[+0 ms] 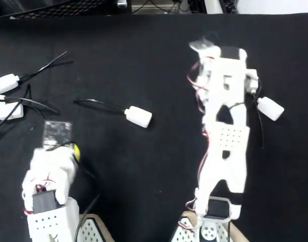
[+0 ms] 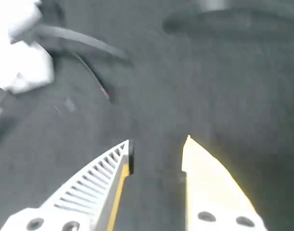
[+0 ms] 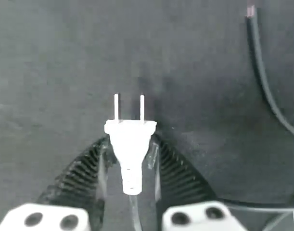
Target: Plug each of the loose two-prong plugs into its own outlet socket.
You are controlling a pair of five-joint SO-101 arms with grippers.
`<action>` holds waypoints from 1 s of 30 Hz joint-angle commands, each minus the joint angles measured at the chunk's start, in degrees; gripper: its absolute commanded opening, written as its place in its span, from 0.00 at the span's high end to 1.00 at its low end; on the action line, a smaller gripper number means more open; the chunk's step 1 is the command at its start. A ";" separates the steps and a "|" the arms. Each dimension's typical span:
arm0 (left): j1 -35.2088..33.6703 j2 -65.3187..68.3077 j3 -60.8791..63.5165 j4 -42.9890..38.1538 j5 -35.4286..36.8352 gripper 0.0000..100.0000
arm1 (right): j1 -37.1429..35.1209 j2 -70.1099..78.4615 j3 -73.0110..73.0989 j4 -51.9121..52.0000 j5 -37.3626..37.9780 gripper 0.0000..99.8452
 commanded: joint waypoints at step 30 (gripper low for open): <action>4.88 -0.26 0.92 -12.75 2.81 0.82 | -40.88 -37.23 20.00 0.79 -22.86 0.99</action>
